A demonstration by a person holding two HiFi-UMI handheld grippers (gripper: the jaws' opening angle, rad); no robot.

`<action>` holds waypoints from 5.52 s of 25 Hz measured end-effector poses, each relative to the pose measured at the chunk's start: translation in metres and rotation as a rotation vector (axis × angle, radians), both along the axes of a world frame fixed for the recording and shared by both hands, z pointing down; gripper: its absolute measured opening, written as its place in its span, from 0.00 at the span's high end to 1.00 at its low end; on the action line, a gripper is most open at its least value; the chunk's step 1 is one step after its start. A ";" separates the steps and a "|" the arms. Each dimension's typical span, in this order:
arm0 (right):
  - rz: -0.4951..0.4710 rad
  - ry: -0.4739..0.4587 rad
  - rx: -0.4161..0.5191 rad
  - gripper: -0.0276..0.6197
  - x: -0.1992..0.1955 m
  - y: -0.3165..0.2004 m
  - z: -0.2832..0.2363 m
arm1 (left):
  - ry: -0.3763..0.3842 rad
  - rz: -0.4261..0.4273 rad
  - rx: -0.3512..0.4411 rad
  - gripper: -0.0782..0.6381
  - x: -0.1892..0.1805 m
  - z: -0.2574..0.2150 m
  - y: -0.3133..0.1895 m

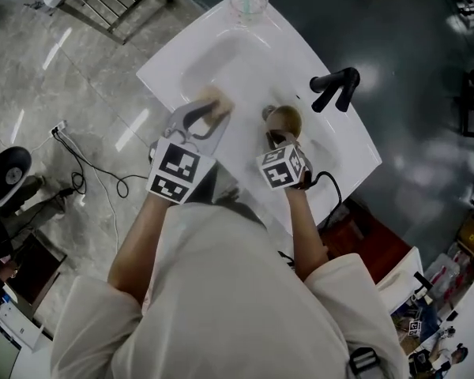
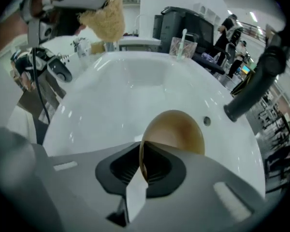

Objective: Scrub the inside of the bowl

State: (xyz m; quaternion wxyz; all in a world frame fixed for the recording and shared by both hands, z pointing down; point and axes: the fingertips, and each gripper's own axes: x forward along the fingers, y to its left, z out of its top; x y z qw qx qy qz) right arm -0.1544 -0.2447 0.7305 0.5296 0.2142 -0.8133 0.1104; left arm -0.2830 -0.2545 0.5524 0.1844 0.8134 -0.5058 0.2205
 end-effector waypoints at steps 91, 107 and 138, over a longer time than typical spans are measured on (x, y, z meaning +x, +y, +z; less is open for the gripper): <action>0.019 -1.292 0.232 0.94 0.207 0.190 -0.389 | 0.776 1.117 0.083 0.74 0.307 -0.179 0.226; 0.040 -1.131 0.154 0.94 0.199 0.197 -0.333 | 0.795 1.167 0.249 0.75 0.284 -0.228 0.224; -0.274 -1.290 0.039 0.93 0.196 0.247 -0.363 | 0.872 0.890 0.153 0.78 0.279 -0.175 0.156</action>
